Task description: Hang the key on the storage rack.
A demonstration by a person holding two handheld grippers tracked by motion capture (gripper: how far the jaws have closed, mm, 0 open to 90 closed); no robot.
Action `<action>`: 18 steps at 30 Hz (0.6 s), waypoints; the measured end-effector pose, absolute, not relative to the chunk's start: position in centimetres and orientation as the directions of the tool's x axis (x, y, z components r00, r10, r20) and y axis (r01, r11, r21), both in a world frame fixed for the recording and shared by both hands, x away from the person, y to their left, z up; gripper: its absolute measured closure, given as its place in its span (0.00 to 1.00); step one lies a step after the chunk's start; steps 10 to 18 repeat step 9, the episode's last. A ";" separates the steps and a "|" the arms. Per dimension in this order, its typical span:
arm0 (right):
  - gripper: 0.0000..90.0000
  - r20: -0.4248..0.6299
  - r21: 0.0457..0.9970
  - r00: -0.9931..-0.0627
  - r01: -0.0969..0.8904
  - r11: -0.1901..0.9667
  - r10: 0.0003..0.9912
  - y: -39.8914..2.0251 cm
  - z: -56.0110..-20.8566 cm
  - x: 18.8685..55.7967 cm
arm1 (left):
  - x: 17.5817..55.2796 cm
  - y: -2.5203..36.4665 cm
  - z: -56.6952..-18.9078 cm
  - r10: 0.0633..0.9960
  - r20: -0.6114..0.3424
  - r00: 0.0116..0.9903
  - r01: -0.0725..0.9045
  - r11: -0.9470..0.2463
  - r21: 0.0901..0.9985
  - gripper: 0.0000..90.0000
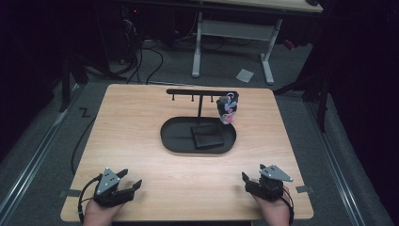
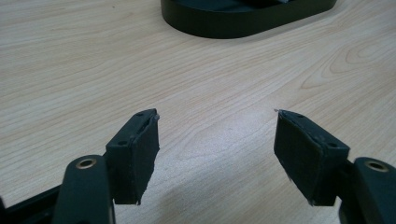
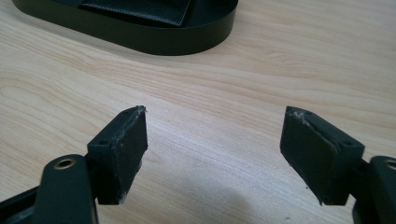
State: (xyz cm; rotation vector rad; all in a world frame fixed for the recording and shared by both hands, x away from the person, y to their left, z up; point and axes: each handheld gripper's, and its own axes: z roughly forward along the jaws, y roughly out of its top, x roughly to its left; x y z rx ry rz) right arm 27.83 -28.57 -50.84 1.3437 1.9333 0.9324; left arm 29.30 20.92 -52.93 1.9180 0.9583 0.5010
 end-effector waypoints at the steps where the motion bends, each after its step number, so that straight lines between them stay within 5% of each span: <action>1: 0.26 -0.075 0.822 -0.312 0.519 0.236 0.947 -28.5 -50.9 27.7 | 29.3 20.9 -52.9 0.787 -0.041 0.615 0.420 -0.284 0.862 0.35; 18: 0.26 -0.107 0.817 -0.338 0.506 0.276 0.935 -27.7 -51.2 27.9 | 29.0 21.2 -52.5 0.788 -0.019 0.616 0.402 -0.293 0.868 0.35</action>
